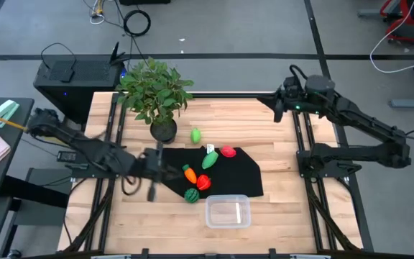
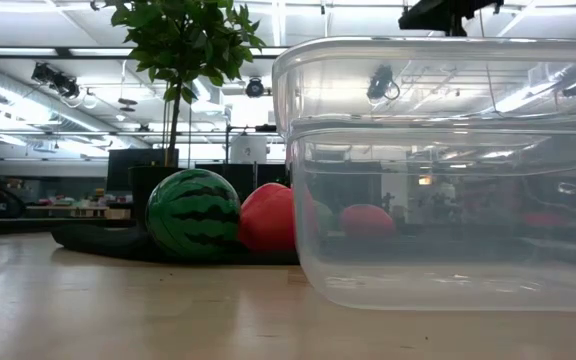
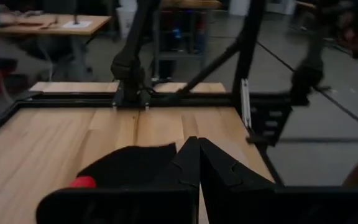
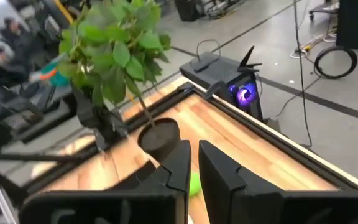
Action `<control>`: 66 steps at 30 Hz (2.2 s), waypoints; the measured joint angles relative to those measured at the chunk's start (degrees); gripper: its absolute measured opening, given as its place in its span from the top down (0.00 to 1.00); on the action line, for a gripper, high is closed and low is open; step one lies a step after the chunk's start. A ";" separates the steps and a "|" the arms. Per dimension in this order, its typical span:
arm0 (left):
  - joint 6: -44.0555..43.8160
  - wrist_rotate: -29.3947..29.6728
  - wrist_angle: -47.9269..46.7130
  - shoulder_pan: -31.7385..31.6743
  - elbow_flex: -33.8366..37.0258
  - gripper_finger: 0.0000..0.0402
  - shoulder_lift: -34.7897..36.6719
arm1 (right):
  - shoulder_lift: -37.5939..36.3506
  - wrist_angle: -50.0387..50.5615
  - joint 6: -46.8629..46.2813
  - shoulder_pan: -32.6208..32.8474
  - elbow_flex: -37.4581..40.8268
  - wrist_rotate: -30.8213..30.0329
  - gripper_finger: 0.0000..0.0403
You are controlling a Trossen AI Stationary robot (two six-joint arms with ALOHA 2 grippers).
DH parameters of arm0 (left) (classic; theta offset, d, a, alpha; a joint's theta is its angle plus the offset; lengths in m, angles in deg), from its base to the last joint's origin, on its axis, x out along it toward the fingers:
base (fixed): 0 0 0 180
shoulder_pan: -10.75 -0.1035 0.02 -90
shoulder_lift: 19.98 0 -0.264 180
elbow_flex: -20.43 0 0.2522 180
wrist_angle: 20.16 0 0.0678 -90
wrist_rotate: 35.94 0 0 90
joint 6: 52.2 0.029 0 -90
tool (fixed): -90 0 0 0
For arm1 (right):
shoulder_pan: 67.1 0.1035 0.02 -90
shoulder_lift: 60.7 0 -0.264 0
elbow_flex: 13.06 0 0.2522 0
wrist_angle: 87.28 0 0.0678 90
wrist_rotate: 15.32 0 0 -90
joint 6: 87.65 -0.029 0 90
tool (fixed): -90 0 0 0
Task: Pick and placing Produce into tupperware
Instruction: Put the watermelon into the transparent bin
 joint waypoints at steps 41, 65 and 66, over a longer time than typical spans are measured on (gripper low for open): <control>-58.31 -10.00 -26.75 -3.31 -36.86 0.40 -43.07 | -0.09 10.84 14.38 -8.65 0.02 14.92 0.91; -74.47 -18.54 -61.58 -5.40 -36.79 0.47 -39.90 | -0.07 11.82 14.96 -8.64 0.02 14.91 0.91; -74.56 -18.54 -62.75 -5.31 -36.82 0.47 -40.15 | -0.07 11.80 14.97 -8.65 0.02 14.91 0.91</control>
